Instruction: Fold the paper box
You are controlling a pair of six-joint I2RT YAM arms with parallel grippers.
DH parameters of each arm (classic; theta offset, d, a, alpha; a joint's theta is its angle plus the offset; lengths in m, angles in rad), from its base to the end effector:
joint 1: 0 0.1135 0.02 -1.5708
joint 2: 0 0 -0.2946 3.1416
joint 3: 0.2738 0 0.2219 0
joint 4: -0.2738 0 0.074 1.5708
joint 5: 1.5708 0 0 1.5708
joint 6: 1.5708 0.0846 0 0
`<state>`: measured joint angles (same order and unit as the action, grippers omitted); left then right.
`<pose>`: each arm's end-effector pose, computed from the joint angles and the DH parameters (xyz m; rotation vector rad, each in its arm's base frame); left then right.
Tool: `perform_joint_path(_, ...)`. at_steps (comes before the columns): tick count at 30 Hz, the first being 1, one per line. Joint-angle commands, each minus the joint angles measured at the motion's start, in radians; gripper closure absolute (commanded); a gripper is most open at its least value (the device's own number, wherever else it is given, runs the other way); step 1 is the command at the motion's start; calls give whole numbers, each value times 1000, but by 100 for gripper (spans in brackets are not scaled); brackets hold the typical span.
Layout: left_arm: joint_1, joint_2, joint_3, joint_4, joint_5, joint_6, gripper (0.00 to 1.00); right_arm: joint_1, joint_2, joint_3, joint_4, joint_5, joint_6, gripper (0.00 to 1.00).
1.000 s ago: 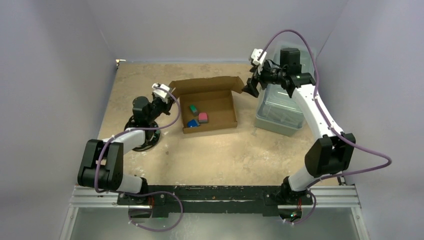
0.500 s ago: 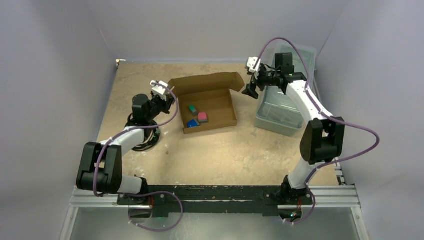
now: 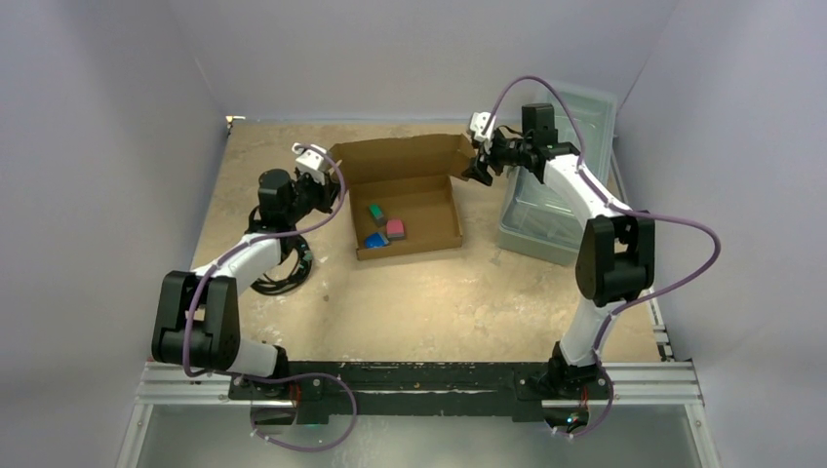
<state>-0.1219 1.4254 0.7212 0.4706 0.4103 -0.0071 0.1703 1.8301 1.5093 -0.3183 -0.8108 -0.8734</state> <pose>0.3199 -0.0732 0.2773 0.3952 1.7646 -0.4614 0.4069 0.1322 0.3089 -1.3559 1.5019 0.4545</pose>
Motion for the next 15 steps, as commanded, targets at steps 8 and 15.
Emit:
perform_joint_path(8, 5, 40, 66, -127, 34, -124, 100, 41, -33, -45, 127, 43, 81, 44)
perform_joint_path(15, 5, 58, 69, -127, 32, -231, 100, 104, -94, -147, 235, 132, 161, 67)
